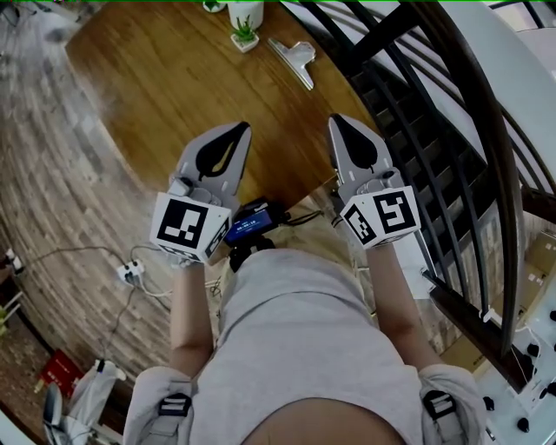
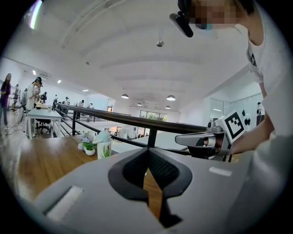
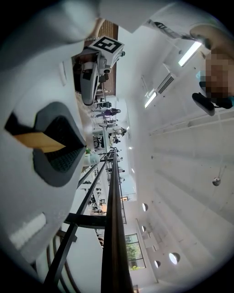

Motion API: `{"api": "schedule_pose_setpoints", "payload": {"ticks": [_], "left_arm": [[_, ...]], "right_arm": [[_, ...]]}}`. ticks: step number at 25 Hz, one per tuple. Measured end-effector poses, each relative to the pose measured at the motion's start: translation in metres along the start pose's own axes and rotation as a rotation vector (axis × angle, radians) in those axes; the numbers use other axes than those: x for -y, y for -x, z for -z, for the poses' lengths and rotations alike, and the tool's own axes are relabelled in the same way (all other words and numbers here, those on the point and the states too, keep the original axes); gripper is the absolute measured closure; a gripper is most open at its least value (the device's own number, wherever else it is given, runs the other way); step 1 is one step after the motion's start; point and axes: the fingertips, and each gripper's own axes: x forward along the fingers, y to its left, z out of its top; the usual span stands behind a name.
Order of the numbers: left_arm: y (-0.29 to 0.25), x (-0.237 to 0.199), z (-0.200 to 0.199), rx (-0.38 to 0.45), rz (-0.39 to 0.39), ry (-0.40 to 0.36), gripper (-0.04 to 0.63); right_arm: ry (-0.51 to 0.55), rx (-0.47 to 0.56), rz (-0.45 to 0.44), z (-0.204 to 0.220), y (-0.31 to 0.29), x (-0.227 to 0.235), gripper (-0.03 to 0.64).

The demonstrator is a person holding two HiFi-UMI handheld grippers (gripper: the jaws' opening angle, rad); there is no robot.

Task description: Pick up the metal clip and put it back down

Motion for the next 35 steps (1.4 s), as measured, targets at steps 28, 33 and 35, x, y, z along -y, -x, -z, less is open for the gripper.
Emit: {"api": "schedule_pose_setpoints", "payload": {"ticks": [28, 33, 35], "left_arm": [[0.0015, 0.0001, -0.0042, 0.021, 0.006, 0.001, 0.583], [0.0015, -0.0020, -0.0020, 0.029, 0.009, 0.002, 0.583], [0.0012, -0.0020, -0.0038, 0.025, 0.008, 0.002, 0.583]], "right_arm": [[0.048, -0.017, 0.001, -0.0031, 0.0070, -0.0068, 0.617], [0.040, -0.021, 0.002, -0.0014, 0.0044, -0.0080, 0.617], [0.036, -0.023, 0.001, -0.0011, 0.0037, -0.0081, 0.617]]}}
